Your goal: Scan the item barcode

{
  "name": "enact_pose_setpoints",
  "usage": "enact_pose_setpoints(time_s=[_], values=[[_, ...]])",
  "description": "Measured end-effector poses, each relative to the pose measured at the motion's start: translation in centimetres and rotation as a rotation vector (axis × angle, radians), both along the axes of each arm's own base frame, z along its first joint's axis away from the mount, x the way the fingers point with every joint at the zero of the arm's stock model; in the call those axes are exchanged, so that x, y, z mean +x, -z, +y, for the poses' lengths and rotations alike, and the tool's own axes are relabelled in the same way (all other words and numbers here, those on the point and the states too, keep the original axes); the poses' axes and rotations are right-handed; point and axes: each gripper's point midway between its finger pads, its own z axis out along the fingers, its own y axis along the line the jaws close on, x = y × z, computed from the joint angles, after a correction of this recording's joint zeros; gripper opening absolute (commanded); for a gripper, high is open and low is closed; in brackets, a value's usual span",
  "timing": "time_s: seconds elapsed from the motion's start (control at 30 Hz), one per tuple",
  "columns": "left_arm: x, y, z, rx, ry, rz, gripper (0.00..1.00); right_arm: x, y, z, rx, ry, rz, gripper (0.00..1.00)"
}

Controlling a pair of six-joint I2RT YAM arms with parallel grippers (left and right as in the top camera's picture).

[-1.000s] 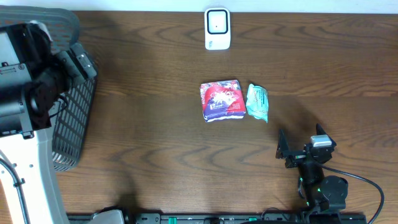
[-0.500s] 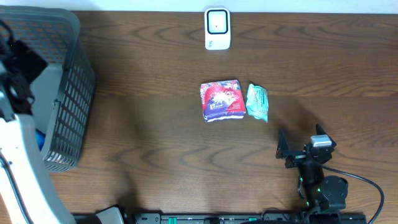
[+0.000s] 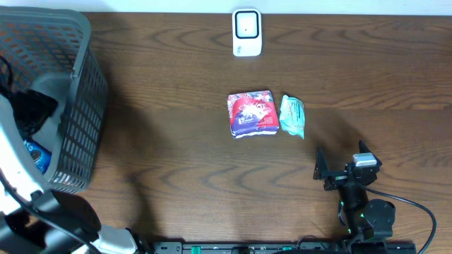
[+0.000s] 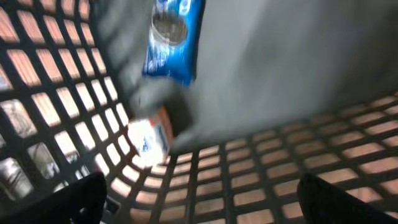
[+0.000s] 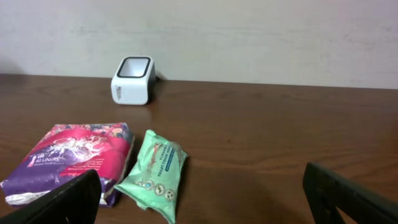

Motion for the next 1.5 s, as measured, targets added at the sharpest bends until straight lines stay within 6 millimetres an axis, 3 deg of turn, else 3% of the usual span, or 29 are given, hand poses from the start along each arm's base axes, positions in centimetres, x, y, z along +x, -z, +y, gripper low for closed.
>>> enact_pose_setpoints(time_s=[0.2, 0.63, 1.2, 1.27, 1.3, 1.5], values=[[-0.6, 2.8, -0.5, -0.075, -0.069, 0.096, 0.98, 0.0, 0.0, 0.0, 0.0, 0.0, 0.0, 0.99], [-2.5, 7.3, 0.6, -0.013, -0.277, 0.166, 0.99, 0.0, 0.0, 0.0, 0.0, 0.0, 0.0, 0.99], [-4.6, 12.9, 0.3, -0.037, -0.329, 0.205, 0.98, 0.0, 0.0, 0.0, 0.0, 0.0, 0.0, 0.99], [-4.6, 13.5, 0.3, -0.036, -0.33, 0.2, 0.9, 0.0, 0.0, 0.0, 0.0, 0.0, 0.0, 0.99], [-4.6, 13.8, 0.2, -0.035, -0.333, 0.197, 0.82, 0.0, 0.0, 0.0, 0.0, 0.0, 0.0, 0.99], [-4.8, 14.6, 0.0, -0.037, -0.332, 0.198, 0.11, 0.0, 0.0, 0.0, 0.0, 0.0, 0.0, 0.99]])
